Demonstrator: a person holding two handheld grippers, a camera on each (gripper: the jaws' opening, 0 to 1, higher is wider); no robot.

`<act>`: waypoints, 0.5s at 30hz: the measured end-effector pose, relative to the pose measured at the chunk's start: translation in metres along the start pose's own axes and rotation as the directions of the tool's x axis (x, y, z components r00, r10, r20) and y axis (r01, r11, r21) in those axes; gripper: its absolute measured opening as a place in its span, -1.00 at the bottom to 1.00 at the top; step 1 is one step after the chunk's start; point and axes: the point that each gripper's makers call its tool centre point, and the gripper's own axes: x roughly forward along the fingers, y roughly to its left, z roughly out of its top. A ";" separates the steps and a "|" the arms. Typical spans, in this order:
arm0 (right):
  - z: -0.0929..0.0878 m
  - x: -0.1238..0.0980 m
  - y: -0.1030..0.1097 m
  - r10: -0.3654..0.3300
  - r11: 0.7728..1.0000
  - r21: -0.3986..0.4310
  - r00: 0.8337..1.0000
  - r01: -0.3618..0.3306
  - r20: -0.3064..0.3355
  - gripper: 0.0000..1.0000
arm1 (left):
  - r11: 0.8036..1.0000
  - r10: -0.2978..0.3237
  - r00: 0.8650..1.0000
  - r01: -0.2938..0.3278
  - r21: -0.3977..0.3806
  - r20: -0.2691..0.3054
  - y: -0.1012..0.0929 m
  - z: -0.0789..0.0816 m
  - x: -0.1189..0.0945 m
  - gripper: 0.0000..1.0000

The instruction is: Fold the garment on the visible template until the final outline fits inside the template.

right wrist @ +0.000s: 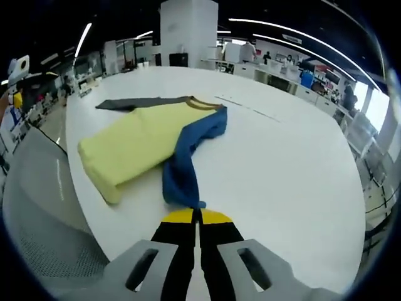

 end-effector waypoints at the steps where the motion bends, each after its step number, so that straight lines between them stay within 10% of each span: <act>1: 0.000 0.001 -0.004 0.002 1.000 -0.003 1.000 -0.002 0.001 -0.97 | 1.000 0.011 1.000 -0.011 0.005 -0.001 0.000 0.001 0.000 0.99; 15: -0.007 -0.003 -0.049 0.001 0.999 -0.038 1.000 -0.002 -0.017 -0.97 | 0.997 0.082 0.997 -0.082 -0.005 -0.002 -0.011 0.010 0.005 0.99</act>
